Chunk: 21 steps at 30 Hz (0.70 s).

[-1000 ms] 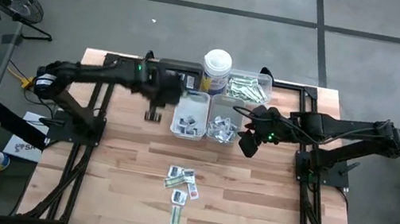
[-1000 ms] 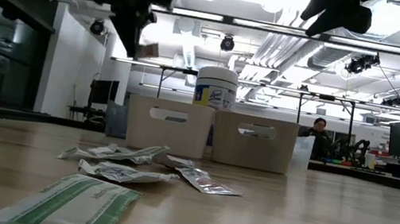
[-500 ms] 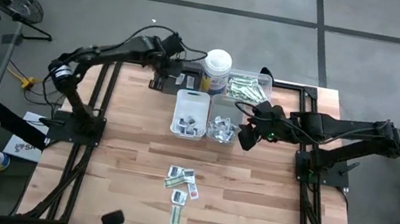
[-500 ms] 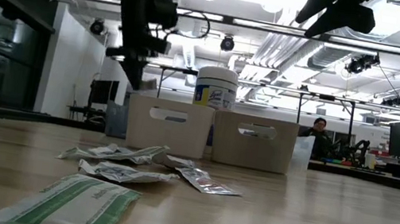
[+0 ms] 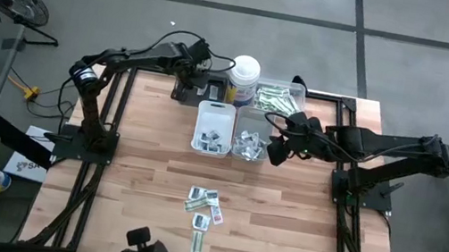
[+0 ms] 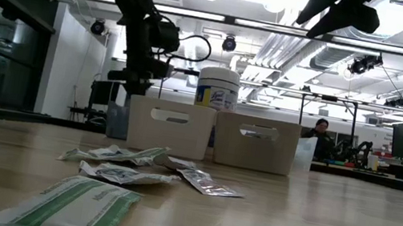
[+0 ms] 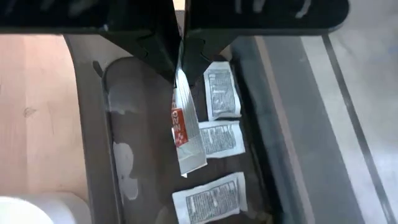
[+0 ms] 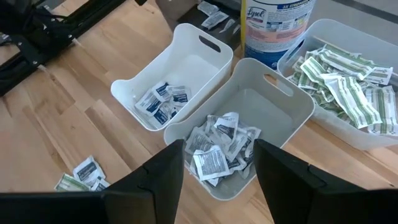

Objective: Pick & Place First Aid Supplies
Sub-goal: Put the ointment into the black transparent bin

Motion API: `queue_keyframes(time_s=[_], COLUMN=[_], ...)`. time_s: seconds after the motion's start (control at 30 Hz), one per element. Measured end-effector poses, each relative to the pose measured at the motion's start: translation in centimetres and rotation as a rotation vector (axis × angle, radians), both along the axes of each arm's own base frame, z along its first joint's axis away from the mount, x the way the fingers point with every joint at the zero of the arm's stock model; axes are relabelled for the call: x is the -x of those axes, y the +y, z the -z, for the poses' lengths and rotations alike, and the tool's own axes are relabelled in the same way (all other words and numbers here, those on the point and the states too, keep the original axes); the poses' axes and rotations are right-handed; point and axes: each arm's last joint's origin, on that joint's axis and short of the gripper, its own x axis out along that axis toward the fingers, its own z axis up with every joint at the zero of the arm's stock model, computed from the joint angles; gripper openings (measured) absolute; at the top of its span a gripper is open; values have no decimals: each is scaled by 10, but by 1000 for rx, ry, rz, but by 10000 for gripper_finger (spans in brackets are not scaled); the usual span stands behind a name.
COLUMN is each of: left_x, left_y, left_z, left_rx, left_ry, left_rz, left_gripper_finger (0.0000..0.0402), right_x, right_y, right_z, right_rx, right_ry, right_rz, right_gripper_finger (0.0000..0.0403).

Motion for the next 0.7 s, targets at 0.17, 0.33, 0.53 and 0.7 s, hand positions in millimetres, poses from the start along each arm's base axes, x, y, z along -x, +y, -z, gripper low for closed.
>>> queue_keyframes(time_s=[0.17, 0.33, 0.53, 0.7], left_x=[-2, -2, 1, -2], left_y=[2, 1, -5, -16], left_z=[6, 6, 2, -14], left_rx=[6, 15, 85, 168], left_ry=[10, 11, 55, 59], left_rz=[16, 18, 12, 15], left_gripper_finger=[24, 68, 91, 92], right_x=[0, 0, 0, 0], right_y=[0, 0, 0, 1], right_z=[0, 0, 0, 0], right_rx=[-7, -8, -14, -13], right_ry=[-5, -5, -4, 3], right_rz=[8, 8, 2, -16], right_gripper_finger=[185, 185, 185, 185])
